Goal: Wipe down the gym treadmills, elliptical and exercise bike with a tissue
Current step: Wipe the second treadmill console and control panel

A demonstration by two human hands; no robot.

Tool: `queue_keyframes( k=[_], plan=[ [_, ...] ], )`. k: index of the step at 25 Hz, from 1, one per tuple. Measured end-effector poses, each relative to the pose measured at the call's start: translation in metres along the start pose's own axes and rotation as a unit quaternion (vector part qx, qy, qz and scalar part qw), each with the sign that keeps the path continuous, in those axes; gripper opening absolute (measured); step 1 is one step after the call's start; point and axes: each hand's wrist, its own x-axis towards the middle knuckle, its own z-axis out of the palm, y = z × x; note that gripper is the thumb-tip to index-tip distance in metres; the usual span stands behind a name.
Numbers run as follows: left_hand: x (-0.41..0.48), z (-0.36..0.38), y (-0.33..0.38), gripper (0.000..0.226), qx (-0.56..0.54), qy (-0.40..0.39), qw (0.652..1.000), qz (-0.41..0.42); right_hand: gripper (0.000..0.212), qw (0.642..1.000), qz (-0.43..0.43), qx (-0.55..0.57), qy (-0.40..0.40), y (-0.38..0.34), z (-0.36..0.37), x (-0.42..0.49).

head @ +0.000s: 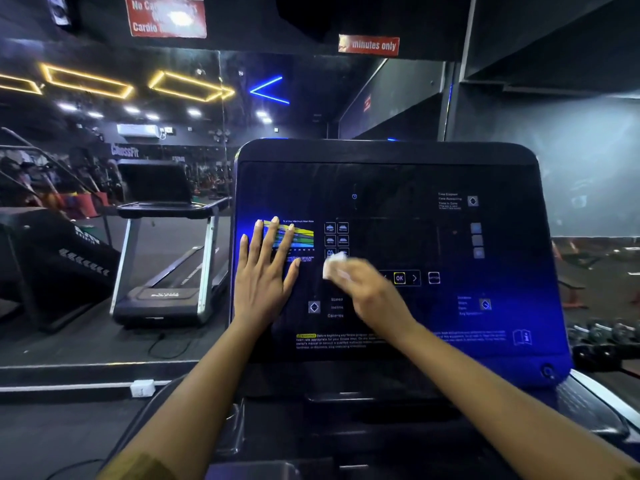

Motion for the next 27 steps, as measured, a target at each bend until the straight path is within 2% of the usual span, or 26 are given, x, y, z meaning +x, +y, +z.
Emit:
queue_keyframes(
  k=[3,5,9,13,15,17,19,23,25,27],
  plan=[
    [-0.014,-0.001,-0.002,0.055,-0.010,-0.005,1.000,0.012,0.042,0.997,0.079,0.014,0.006,0.005,0.003,0.035],
    [-0.034,-0.001,-0.003,0.056,-0.004,-0.011,1.000,0.025,0.041,0.999,0.038,0.008,-0.016,-0.008,0.014,0.027],
    [-0.063,-0.003,-0.006,0.057,0.029,-0.028,0.998,0.051,0.036,0.992,-0.100,-0.009,-0.075,-0.039,0.026,-0.043],
    [-0.065,-0.005,-0.005,0.059,0.032,-0.034,0.998,0.052,0.031,0.986,-0.135,0.004,-0.096,-0.042,0.012,-0.081],
    [-0.066,-0.006,-0.005,0.059,0.031,-0.039,0.997,0.051,0.033,0.995,-0.073,0.013,-0.064,-0.029,0.006,-0.070],
    [-0.065,-0.007,-0.005,0.059,0.030,-0.043,0.997,0.050,0.040,0.999,0.029,0.012,-0.020,-0.016,0.003,-0.044],
    [-0.065,-0.007,-0.005,0.059,0.027,-0.043,0.998,0.049,0.041,0.998,0.068,-0.001,-0.015,-0.020,0.007,-0.028],
    [-0.066,-0.006,-0.005,0.059,0.022,-0.036,0.998,0.051,0.034,0.996,-0.060,0.011,-0.065,-0.060,0.022,-0.071],
    [-0.065,-0.007,-0.005,0.059,0.019,-0.039,0.998,0.051,0.042,0.991,-0.081,0.034,-0.097,-0.073,0.022,-0.094],
    [-0.066,-0.007,-0.004,0.059,0.018,-0.042,0.998,0.051,0.038,0.989,-0.074,0.041,-0.124,-0.075,0.017,-0.103]
  ],
)
